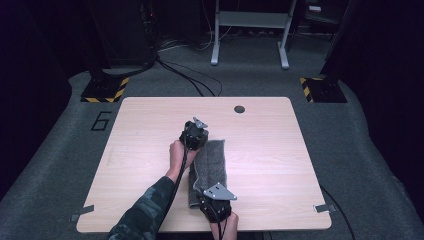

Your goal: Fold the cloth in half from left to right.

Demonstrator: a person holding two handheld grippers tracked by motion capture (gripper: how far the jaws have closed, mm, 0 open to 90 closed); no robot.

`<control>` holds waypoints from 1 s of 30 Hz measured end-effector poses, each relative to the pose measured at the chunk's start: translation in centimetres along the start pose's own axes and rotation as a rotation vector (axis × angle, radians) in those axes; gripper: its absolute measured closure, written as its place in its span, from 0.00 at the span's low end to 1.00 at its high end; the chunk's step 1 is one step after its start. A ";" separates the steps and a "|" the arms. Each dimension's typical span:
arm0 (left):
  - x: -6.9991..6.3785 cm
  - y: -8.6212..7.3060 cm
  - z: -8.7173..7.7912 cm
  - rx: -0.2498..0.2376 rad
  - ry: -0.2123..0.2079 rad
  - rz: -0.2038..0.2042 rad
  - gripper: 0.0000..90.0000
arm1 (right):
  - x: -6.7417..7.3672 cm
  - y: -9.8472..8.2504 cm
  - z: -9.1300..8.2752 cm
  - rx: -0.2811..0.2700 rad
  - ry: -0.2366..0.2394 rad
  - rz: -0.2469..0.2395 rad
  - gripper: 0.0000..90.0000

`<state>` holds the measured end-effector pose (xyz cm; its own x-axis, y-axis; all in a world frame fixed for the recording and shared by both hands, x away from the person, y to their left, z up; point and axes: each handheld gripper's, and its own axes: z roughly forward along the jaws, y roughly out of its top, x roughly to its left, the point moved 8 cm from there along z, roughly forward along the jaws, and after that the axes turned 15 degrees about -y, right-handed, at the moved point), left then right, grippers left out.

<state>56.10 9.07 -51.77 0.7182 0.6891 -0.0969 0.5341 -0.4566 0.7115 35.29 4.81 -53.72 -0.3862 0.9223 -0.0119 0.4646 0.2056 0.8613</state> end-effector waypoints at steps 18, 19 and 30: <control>-0.9 0.3 2.1 -0.020 -0.059 -0.028 0.56 | -2.5 -2.3 0.2 0.092 -0.060 0.030 0.77; -0.9 0.4 2.0 -0.027 -0.064 -0.031 0.53 | -2.7 -2.4 0.2 0.091 -0.064 0.033 0.76; -0.1 0.1 0.0 -0.039 -0.065 -0.047 0.37 | -5.1 -3.4 -0.5 0.095 -0.114 0.066 0.72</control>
<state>56.09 8.95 -51.74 0.7207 0.6708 -0.1749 0.5509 -0.4011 0.7318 35.26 -0.76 -56.27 -0.2620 0.9649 -0.0193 0.5615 0.1687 0.8101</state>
